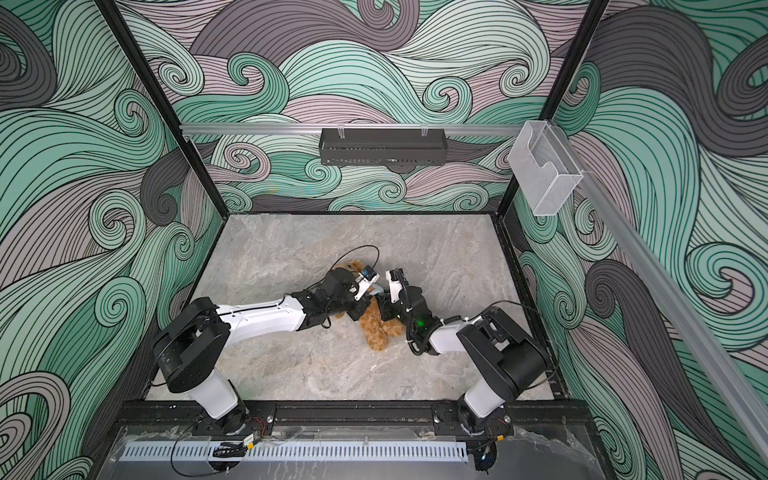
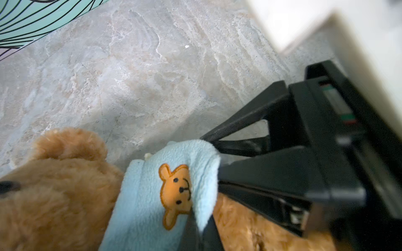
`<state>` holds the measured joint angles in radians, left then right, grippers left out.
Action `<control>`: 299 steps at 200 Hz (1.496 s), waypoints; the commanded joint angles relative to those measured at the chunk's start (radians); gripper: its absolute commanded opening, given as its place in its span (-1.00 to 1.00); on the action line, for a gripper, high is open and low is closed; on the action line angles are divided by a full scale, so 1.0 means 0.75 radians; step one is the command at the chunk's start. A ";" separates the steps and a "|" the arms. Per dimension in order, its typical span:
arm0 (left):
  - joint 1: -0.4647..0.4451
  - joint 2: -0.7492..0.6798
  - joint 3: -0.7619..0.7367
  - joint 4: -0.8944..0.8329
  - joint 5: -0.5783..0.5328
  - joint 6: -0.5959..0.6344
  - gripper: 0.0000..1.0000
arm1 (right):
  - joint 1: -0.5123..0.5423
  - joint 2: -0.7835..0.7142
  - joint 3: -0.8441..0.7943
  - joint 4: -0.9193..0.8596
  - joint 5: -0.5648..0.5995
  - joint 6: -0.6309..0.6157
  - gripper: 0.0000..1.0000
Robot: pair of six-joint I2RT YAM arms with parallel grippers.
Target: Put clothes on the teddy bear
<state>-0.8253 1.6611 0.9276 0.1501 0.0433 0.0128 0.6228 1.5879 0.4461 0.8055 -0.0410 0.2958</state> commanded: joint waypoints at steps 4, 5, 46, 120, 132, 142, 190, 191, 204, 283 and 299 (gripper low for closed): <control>-0.003 -0.065 -0.023 0.141 0.172 -0.086 -1.00 | 0.012 0.014 -0.012 0.040 0.026 -0.011 -0.09; -0.002 -0.065 -0.024 0.141 0.175 -0.085 -1.00 | 0.011 0.014 -0.012 0.040 0.026 -0.010 -0.09; -0.002 -0.057 -0.025 0.144 0.294 -0.085 -1.00 | 0.011 0.020 0.013 0.062 0.049 0.053 0.05; -0.004 -0.194 -0.225 0.181 0.333 -0.041 -1.00 | -0.048 -0.026 0.099 -0.296 0.354 0.450 -0.19; -0.003 -0.232 -0.270 0.177 0.309 -0.053 -1.00 | -0.072 -0.049 0.097 -0.311 0.344 0.489 -0.19; -0.004 -0.276 -0.309 0.181 0.268 -0.079 -1.00 | -0.097 -0.076 0.098 -0.330 0.338 0.508 -0.17; -0.008 -0.373 -0.389 0.165 0.229 -0.104 -1.00 | -0.186 -0.169 0.127 -0.419 0.245 0.570 -0.12; -0.008 -0.372 -0.391 0.167 0.230 -0.104 -1.00 | -0.186 -0.169 0.127 -0.420 0.243 0.571 -0.12; -0.019 -0.348 -0.411 0.175 0.238 -0.095 -1.00 | -0.190 -0.166 0.121 -0.430 0.229 0.614 -0.11; -0.147 -0.160 -0.543 0.284 0.211 -0.047 -1.00 | -0.296 -0.013 0.102 -0.335 0.109 0.803 -0.05; -0.158 -0.156 -0.568 0.304 0.230 -0.043 -1.00 | -0.310 0.003 0.117 -0.337 0.083 0.816 -0.11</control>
<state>-0.8955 1.5349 0.5720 0.4911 0.1005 -0.0444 0.4973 1.5627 0.5117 0.4934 -0.1989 0.8051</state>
